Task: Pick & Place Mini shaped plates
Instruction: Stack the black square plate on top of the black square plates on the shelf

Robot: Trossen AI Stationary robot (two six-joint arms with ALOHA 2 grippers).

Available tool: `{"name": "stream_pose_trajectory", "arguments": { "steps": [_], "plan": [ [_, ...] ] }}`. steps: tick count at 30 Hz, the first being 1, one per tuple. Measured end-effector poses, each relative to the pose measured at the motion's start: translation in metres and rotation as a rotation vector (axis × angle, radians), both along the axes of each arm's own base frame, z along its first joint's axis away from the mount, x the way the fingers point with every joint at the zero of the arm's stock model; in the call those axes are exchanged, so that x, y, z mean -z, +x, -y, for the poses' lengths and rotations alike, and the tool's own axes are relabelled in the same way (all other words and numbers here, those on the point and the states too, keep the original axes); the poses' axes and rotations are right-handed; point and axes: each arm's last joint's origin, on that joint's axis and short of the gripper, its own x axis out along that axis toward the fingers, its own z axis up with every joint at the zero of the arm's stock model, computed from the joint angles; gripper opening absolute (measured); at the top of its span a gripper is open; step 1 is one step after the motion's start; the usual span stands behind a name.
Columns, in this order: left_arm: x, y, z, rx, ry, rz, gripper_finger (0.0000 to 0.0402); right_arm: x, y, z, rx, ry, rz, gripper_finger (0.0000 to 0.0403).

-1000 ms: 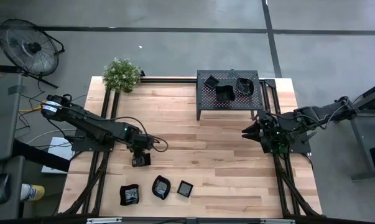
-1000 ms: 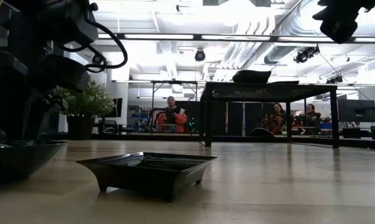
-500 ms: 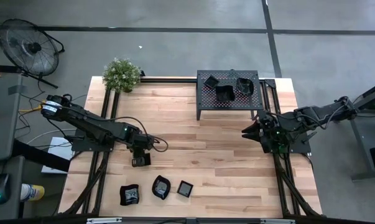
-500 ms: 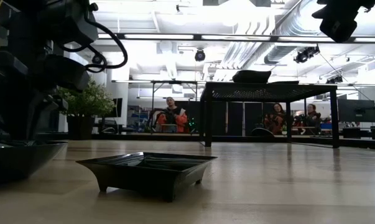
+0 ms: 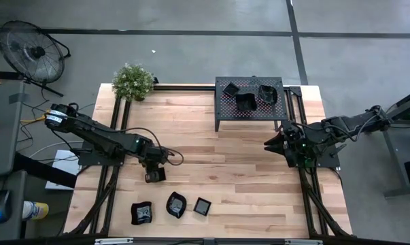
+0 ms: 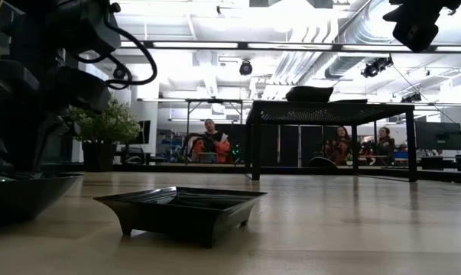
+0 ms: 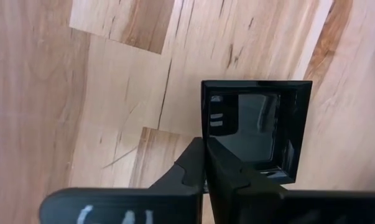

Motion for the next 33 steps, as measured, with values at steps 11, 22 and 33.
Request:
{"name": "stream_pose_trajectory", "arguments": {
  "steps": [11,22,33],
  "plan": [
    [-0.010,0.007,0.001,-0.050,-0.012,0.026,0.0000,0.000,0.000,0.000,0.003,0.008,0.002,0.0103],
    [-0.035,0.019,0.002,-0.087,0.064,0.067,0.0000,0.000,0.000,0.000,0.007,0.011,0.002,0.0103],
    [-0.058,0.032,0.002,-0.120,0.127,0.161,0.0000,-0.002,0.001,0.000,0.012,0.015,0.025,0.0103]
  ]
}}
